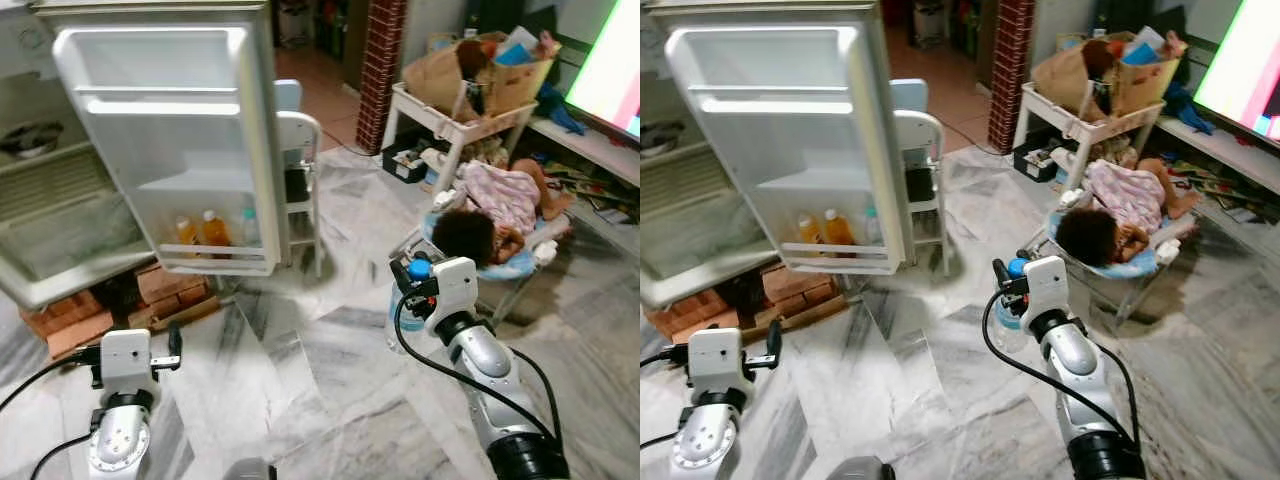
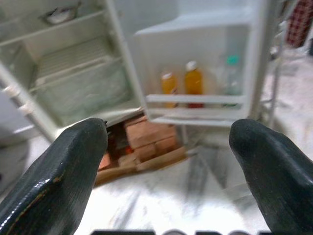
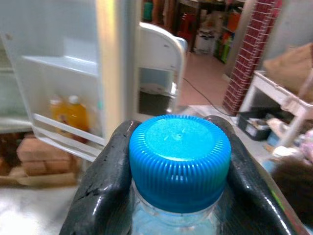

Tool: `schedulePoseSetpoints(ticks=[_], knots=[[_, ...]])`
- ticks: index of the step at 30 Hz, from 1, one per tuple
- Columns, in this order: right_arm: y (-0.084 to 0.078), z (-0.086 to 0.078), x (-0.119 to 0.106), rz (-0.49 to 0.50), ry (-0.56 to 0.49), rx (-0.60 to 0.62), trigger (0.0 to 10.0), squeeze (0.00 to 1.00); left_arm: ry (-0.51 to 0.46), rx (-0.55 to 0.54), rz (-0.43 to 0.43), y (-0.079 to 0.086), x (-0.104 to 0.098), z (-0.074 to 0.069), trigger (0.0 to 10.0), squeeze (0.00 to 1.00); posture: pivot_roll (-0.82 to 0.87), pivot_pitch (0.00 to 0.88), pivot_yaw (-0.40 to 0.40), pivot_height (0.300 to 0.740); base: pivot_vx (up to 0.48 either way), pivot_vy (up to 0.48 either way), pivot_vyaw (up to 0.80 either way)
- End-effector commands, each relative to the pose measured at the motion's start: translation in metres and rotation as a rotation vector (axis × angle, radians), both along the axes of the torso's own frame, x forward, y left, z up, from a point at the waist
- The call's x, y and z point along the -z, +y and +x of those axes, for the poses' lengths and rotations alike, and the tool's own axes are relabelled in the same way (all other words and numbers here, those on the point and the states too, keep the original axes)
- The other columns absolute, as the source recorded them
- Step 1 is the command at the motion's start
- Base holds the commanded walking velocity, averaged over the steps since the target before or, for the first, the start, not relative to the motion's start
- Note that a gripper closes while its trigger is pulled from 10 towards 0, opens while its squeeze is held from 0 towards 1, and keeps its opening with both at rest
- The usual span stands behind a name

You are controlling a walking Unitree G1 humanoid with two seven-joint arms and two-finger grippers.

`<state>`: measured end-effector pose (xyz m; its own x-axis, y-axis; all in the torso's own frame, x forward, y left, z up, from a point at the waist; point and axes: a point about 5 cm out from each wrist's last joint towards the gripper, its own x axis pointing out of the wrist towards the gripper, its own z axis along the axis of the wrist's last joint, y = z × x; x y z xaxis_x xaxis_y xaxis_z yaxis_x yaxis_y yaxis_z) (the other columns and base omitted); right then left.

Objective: Restocking fridge

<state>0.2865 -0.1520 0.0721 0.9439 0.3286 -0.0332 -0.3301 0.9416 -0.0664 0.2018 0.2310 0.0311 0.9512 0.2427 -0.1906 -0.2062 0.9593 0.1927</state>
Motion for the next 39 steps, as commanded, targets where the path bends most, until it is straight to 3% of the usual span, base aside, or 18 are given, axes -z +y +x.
schedulePoseSetpoints(ticks=[1, 23, 32, 34, 36, 37, 38, 39], knots=[[0.007, 0.001, -0.002, 0.019, -0.009, -0.025, 10.0, 0.0, -0.004, -0.007, 0.001, 0.002, -0.001, 0.002, 10.0, 0.0, 0.05, 0.029, -0.01, 0.74, 0.0, 0.48, 0.0], [0.009, 0.005, -0.001, 0.012, -0.009, -0.016, 10.0, 0.0, -0.003, 0.044, -0.003, -0.007, -0.001, 0.008, 10.0, 0.0, 0.06, 0.024, 0.003, 0.74, 0.0, 0.475, 0.0], [0.009, 0.006, 0.001, -0.002, 0.001, -0.007, 10.0, 0.0, -0.006, 0.051, 0.012, -0.008, -0.002, 0.008, 10.0, 0.0, 0.06, 0.021, 0.005, 0.74, 0.0, 0.147, 0.0], [0.009, 0.005, 0.002, 0.099, 0.029, -0.003, 10.0, 0.0, -0.009, 0.05, 0.013, -0.008, -0.001, 0.008, 10.0, 0.0, 0.06, 0.022, 0.005, 0.74, 0.0, 0.0, 0.0], [0.006, 0.006, 0.003, 0.131, 0.044, 0.034, 10.0, 0.0, 0.004, 0.056, 0.011, -0.008, 0.001, 0.005, 10.0, 0.0, 0.06, 0.026, 0.005, 0.74, 0.0, 0.0, 0.0], [0.003, 0.007, 0.003, 0.121, 0.036, 0.061, 10.0, 0.0, 0.016, 0.101, -0.091, -0.012, 0.004, 0.001, 10.0, 0.0, 0.05, 0.028, 0.007, 0.74, 0.0, 0.0, 0.0], [0.002, 0.007, 0.002, 0.114, 0.027, 0.069, 10.0, 0.0, 0.007, 0.116, -0.139, -0.015, 0.003, -0.001, 10.0, 0.0, 0.05, 0.028, 0.007, 0.74, 0.0, 0.0, 0.0], [0.002, 0.007, 0.003, 0.114, 0.029, 0.069, 10.0, 0.0, 0.009, 0.11, -0.124, -0.014, 0.003, -0.002, 10.0, 0.0, 0.05, 0.028, 0.007, 0.74, 0.0, 0.0, 0.0]])
